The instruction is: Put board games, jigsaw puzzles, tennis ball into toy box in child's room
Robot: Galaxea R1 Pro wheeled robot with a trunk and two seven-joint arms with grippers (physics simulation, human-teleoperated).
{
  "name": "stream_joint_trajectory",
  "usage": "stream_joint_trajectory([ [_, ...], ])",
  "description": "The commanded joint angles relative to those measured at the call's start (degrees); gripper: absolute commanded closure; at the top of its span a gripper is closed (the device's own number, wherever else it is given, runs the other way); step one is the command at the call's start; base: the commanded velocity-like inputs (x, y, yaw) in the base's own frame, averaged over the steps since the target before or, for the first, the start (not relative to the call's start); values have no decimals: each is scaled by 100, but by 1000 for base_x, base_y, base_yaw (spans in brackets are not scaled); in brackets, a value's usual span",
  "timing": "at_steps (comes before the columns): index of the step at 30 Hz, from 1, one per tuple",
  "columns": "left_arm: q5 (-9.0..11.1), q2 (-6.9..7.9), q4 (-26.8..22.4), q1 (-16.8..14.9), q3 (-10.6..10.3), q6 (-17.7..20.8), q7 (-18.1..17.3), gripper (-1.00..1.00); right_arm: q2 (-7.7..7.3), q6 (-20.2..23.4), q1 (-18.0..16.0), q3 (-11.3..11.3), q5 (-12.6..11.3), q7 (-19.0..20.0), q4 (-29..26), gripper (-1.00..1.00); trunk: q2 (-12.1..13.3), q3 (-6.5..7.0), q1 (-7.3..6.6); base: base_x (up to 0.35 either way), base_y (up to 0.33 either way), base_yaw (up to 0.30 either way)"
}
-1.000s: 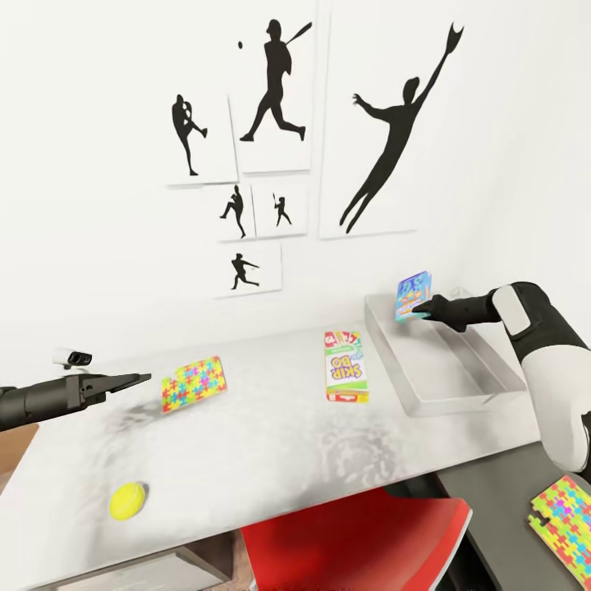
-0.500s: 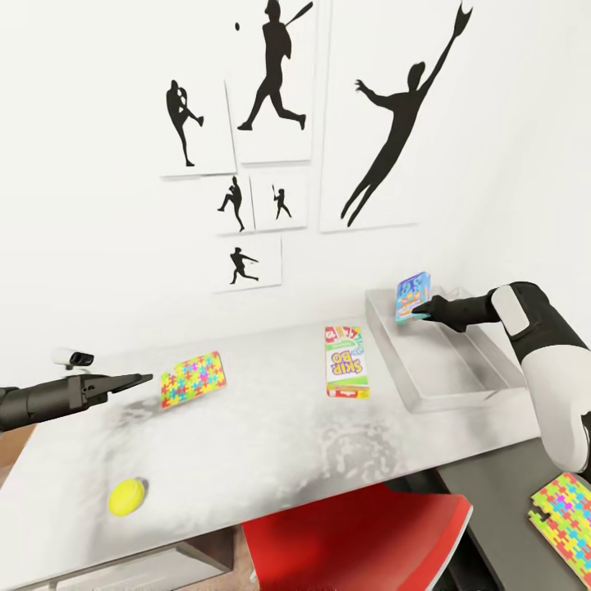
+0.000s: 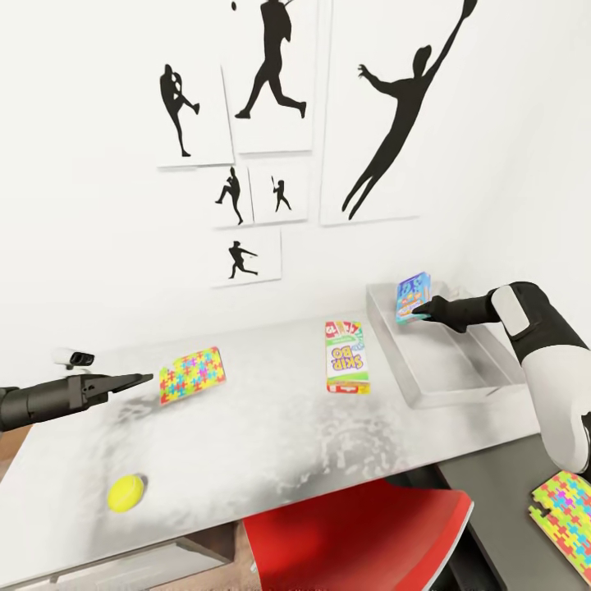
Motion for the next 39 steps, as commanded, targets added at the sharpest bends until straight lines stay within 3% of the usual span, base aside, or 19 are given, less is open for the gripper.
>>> stream_joint_trajectory([
  [1,-2,5,-4,-5,1,61,-23,-100,1,24,-7,-23,53,53,-2,100,-12,-20,3,0,0,0],
  [20,13,24,-17,-159,15,61,-23,-100,-8,24,-210,-27,47,57,-8,100,-12,-198,3,0,0,0],
  [29,29,21,-17,-610,11,61,-23,-100,-14,24,-370,2,44,61,1,100,-12,-283,3,0,0,0],
  [39,31,18,-17,-694,8,61,-23,-100,-41,24,-487,9,53,59,-6,100,-12,-376,3,0,0,0],
])
